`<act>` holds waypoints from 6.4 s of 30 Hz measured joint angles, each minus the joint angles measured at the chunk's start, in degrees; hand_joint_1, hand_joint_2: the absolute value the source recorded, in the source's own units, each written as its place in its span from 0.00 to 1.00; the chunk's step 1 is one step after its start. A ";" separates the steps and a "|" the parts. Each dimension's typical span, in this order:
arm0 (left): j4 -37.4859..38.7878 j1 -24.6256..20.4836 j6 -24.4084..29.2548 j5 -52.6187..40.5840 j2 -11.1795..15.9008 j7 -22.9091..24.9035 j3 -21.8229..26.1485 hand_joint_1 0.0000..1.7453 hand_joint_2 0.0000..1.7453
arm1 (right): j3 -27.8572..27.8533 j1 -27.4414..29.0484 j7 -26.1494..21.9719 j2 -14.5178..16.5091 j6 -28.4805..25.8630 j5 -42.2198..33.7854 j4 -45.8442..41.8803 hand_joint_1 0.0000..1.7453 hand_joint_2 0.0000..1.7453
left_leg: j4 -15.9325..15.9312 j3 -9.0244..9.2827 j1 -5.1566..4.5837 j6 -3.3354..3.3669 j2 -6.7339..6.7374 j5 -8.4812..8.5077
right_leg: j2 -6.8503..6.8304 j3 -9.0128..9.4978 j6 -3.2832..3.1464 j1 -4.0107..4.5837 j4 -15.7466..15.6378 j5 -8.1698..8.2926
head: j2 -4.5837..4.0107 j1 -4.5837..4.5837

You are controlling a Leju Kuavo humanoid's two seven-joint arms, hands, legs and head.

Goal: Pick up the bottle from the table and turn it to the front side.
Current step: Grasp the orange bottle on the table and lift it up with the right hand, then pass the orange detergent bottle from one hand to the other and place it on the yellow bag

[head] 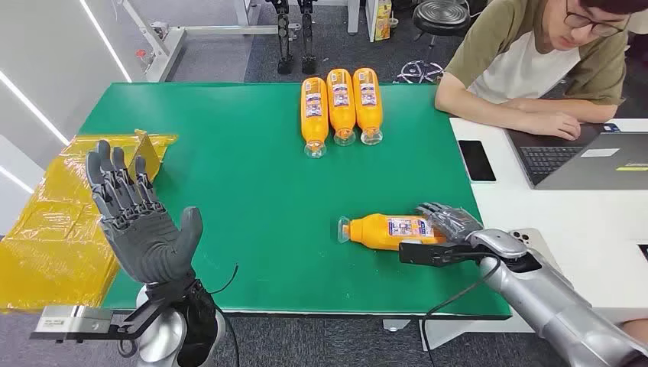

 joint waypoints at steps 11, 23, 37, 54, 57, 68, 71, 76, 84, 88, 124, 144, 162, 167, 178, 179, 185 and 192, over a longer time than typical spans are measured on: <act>0.06 -0.51 1.12 1.34 0.03 0.00 0.09 0.00 1.00 | -0.08 -4.22 -1.62 4.25 -2.15 0.76 12.66 1.00 1.00 | -0.02 0.45 0.01 0.14 0.40 -0.01 | 0.33 0.38 0.15 0.01 -0.09 0.14 | 0.01 0.00; 0.39 -1.33 1.69 2.02 0.07 0.00 0.09 0.00 1.00 | -0.08 -7.27 -2.85 9.58 -6.23 1.49 21.12 1.00 1.00 | 0.02 0.39 0.00 0.26 0.46 0.27 | 0.42 0.36 0.25 0.00 -0.18 0.52 | 0.01 0.00; 0.76 -0.98 4.08 2.16 0.56 0.00 0.09 0.00 1.00 | -3.35 -2.42 -5.05 13.49 -26.35 0.61 19.78 1.00 1.00 | 0.00 0.18 0.04 0.23 0.37 0.32 | 0.36 0.22 0.24 0.02 -0.15 0.52 | 0.01 0.01; 11.50 -4.29 -20.71 12.14 -0.38 9.11 -0.96 0.00 1.00 | -25.81 24.11 -25.00 27.91 -51.15 -8.80 -16.37 1.00 1.00 | -0.04 -0.23 0.04 0.13 0.10 0.26 | 0.17 -0.20 0.24 0.01 -0.15 0.30 | 0.01 0.00; 13.61 -4.98 -22.43 11.94 -0.51 10.00 -1.51 0.00 1.00 | -25.10 27.04 -21.71 29.93 -50.88 -8.04 -20.69 1.00 1.00 | -0.04 -0.23 0.04 0.13 0.12 0.27 | 0.19 -0.22 0.23 0.01 -0.14 0.29 | 0.01 0.00; 18.25 -6.77 -22.86 11.96 -0.49 10.27 -2.03 0.00 1.00 | -16.41 29.95 -12.77 30.96 -34.59 -1.35 -27.80 1.00 1.00 | -0.04 -0.25 0.04 0.12 0.18 0.27 | 0.21 -0.25 0.22 0.01 -0.13 0.29 | 0.01 0.00; 18.75 -6.96 -22.86 11.99 -0.46 10.11 -2.02 0.00 1.00 | -15.14 29.84 -11.98 30.95 -32.59 -0.03 -27.77 1.00 1.00 | -0.04 -0.27 0.04 0.12 0.17 0.27 | 0.20 -0.25 0.22 0.01 -0.13 0.29 | 0.01 0.01; 19.12 -7.00 -23.08 11.79 -0.46 9.84 -2.00 0.00 1.00 | -14.44 29.39 -11.46 30.94 -29.73 0.77 -27.55 1.00 1.00 | -0.04 -0.28 0.04 0.13 0.18 0.27 | 0.20 -0.25 0.22 0.00 -0.14 0.30 | 0.01 0.00; 19.75 -7.76 -24.07 11.13 -0.52 10.30 -1.95 0.00 1.00 | -13.26 27.46 -9.21 30.94 -23.12 4.53 -26.15 1.00 1.00 | -0.04 -0.28 0.03 0.12 0.16 0.28 | 0.19 -0.25 0.22 0.01 -0.13 0.30 | 0.01 0.01; 19.99 -8.00 -24.09 11.08 -0.52 10.33 -1.93 0.00 1.00 | -13.11 26.88 -9.10 30.94 -22.93 4.64 -25.61 1.00 1.00 | -0.04 -0.28 0.03 0.12 0.16 0.28 | 0.19 -0.26 0.22 0.01 -0.13 0.30 | 0.01 0.00; 20.17 -7.98 -29.02 5.39 -2.28 10.43 -0.68 1.00 1.00 | -14.69 26.31 -7.83 30.98 -24.58 11.79 -25.01 0.30 1.00 | -0.03 -0.29 0.03 0.12 0.17 0.28 | 0.20 -0.28 0.22 0.01 -0.13 0.30 | 0.01 0.01; 16.63 -10.44 3.98 -18.55 0.96 15.87 2.38 1.00 1.00 | -16.12 32.54 -31.92 39.56 -51.02 -18.66 -36.45 0.00 1.00 | -0.06 -0.29 0.05 0.09 0.25 0.30 | 0.22 -0.32 0.14 0.02 -0.06 0.33 | 0.01 0.01; 38.01 -33.93 9.17 -60.45 16.47 30.84 2.73 1.00 1.00 | -19.41 33.76 -36.90 40.98 -51.01 -22.26 -44.69 0.00 1.00 | -0.06 -0.35 0.07 -0.19 0.29 0.69 | 0.26 -0.52 -0.13 0.04 0.06 0.62 | 0.01 0.02; 50.98 -43.81 4.56 -69.64 18.38 37.82 -0.80 1.00 1.00 | -19.49 33.82 -36.92 41.02 -51.00 -22.16 -45.86 0.00 1.00 | -0.06 -0.38 0.06 -0.20 0.39 0.71 | 0.37 -0.56 -0.14 0.03 0.09 0.70 | 0.01 0.03; 62.44 -48.26 -3.88 -76.66 21.71 43.59 -6.76 1.00 1.00 | -19.49 33.85 -36.92 41.03 -51.00 -22.22 -46.49 0.00 1.00 | -0.10 -0.41 0.06 -0.21 0.50 0.70 | 0.50 -0.66 -0.15 0.04 0.11 0.69 | 0.01 0.02; 62.84 -48.36 -4.65 -77.21 21.87 44.00 -7.05 1.00 1.00 | -19.49 33.85 -36.92 41.03 -51.00 -22.26 -46.49 0.00 1.00 | -0.10 -0.41 0.06 -0.21 0.50 0.71 | 0.50 -0.66 -0.15 0.04 0.12 0.69 | 0.01 0.02; 65.11 -48.45 -10.48 -80.88 23.15 45.31 -9.35 1.00 1.00 | -19.49 33.82 -36.92 41.09 -51.00 -22.56 -46.50 0.00 1.00 | -0.11 -0.43 0.06 -0.21 0.52 0.71 | 0.51 -0.66 -0.15 0.03 0.13 0.70 | 0.00 0.03; 66.53 -45.30 -12.69 -81.64 23.71 42.77 -10.11 1.00 1.00 | -19.49 33.75 -36.24 41.19 -51.00 -22.80 -46.48 0.00 1.00 | -0.11 -0.45 0.05 -0.21 0.48 0.71 | 0.48 -0.66 -0.15 0.03 0.13 0.69 | 0.01 0.03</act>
